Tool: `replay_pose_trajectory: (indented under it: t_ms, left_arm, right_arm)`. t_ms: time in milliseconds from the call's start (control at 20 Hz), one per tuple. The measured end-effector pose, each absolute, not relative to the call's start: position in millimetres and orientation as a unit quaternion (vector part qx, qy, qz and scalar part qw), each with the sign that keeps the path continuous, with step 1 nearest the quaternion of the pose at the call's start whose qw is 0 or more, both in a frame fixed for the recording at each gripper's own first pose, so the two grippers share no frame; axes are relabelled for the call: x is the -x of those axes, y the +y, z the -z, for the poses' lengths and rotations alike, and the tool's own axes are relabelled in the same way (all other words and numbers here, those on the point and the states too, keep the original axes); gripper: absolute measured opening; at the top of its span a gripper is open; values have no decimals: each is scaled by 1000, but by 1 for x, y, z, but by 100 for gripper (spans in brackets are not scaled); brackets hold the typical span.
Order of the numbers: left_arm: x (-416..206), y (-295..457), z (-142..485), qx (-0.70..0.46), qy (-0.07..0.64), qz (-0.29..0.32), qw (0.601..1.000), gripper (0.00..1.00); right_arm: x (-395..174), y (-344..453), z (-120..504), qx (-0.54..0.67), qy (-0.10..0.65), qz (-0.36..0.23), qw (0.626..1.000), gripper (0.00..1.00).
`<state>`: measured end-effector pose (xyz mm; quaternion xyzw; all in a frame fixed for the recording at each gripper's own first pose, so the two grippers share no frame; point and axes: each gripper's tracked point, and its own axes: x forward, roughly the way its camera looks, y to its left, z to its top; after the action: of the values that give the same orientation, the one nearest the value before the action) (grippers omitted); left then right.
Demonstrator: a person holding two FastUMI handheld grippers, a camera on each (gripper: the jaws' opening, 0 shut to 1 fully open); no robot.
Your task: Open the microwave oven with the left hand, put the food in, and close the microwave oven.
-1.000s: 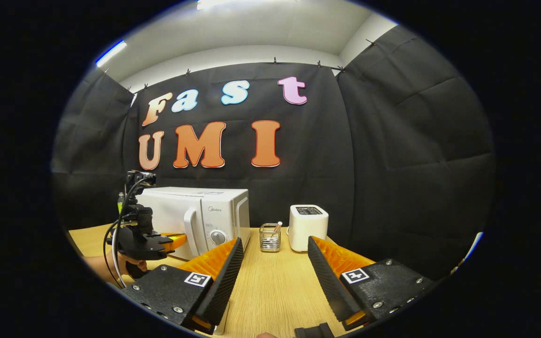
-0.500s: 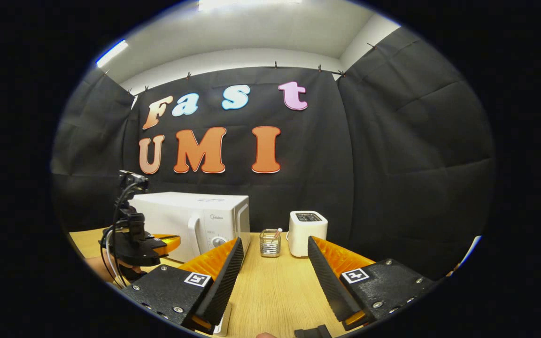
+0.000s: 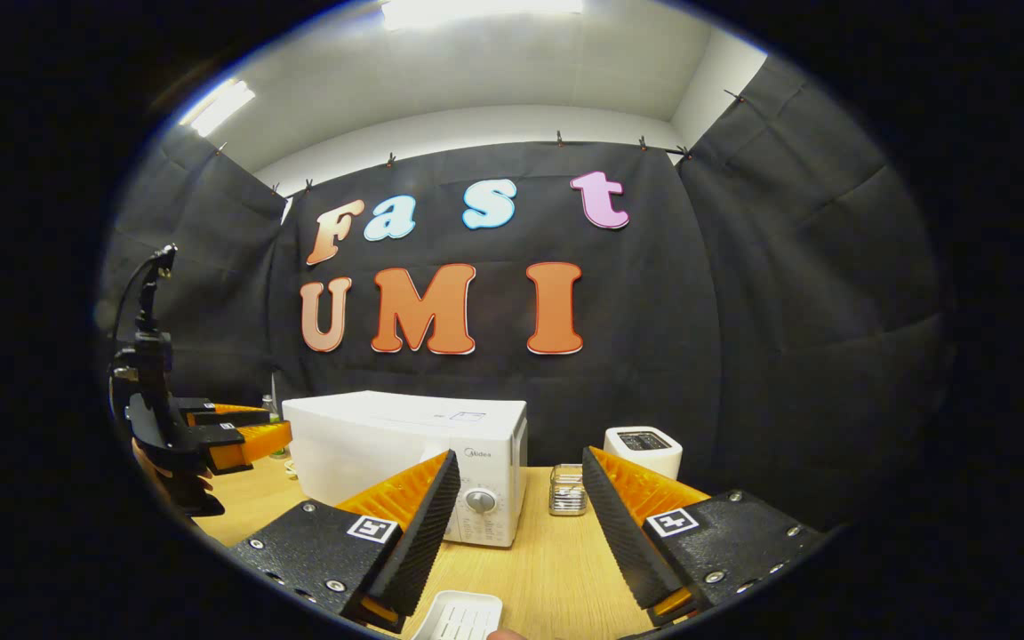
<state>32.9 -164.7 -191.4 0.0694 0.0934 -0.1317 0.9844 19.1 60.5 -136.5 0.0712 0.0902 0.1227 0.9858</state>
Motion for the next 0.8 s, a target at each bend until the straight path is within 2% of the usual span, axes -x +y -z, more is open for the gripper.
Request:
replay_pose_trajectory:
  t_ms: [150,550,650,700,800]
  left_arm:
    - [-22,-136,153,-67,75,112,989,78]
    - [11,-81,74,-4,49,110,993,81]
    - [15,-67,63,12,51,104,993,90]
    - [16,-59,56,16,48,99,994,87]
    - [16,-44,41,9,37,90,995,87]
  right_arm:
    - [-20,75,122,-77,86,-130,985,87]
    - [-21,95,81,-59,68,-128,988,91]
    - [-23,95,65,-53,59,-121,989,92]
    - [-23,97,57,-51,56,-123,990,92]
    - [-22,103,41,-46,47,-132,989,92]
